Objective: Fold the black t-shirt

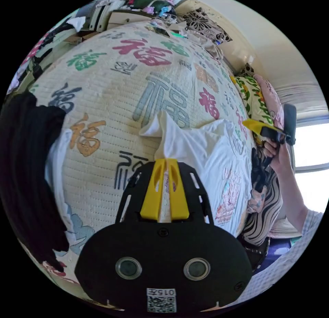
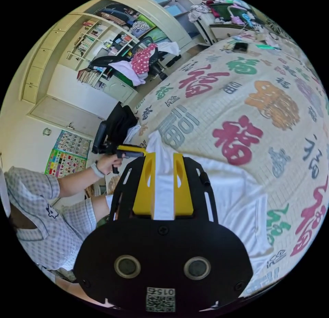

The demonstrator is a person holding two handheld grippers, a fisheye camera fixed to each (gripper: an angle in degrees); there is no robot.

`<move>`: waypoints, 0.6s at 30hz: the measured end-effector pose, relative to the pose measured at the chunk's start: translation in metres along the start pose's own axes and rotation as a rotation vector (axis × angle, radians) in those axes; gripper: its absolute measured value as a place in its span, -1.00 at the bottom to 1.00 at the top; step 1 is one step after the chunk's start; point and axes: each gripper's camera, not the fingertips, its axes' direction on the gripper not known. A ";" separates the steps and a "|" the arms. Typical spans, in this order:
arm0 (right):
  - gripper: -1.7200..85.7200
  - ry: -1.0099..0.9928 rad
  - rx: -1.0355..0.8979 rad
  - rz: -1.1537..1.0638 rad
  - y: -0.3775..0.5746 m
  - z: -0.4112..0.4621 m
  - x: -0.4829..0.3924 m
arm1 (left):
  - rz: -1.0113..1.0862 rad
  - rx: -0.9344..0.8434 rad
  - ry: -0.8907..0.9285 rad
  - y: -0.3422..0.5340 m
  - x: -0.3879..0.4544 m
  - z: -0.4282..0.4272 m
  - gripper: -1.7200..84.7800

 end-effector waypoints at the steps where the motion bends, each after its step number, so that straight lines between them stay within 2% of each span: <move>1: -0.77 0.005 -0.014 -0.011 -0.012 0.015 -0.006 | 0.017 0.014 0.006 0.008 -0.003 -0.005 -0.95; 5: -0.78 -0.011 -0.105 -0.068 -0.047 0.066 -0.021 | -0.024 0.050 0.032 0.058 -0.026 -0.031 -0.97; 11: -0.77 0.024 -0.412 -0.232 -0.087 0.178 -0.059 | -0.139 0.053 0.138 0.092 -0.065 -0.020 -0.98; 13: -0.79 0.155 -0.567 -0.310 -0.087 0.220 -0.075 | -0.131 0.051 0.133 0.093 -0.068 -0.017 -0.98; 15: -0.94 0.223 -0.638 -0.369 -0.080 0.244 -0.084 | -0.122 0.058 0.130 0.094 -0.071 -0.016 -0.98; 18: -0.97 0.289 -0.612 -0.418 -0.078 0.253 -0.094 | -0.124 0.103 0.139 0.093 -0.078 -0.023 -0.98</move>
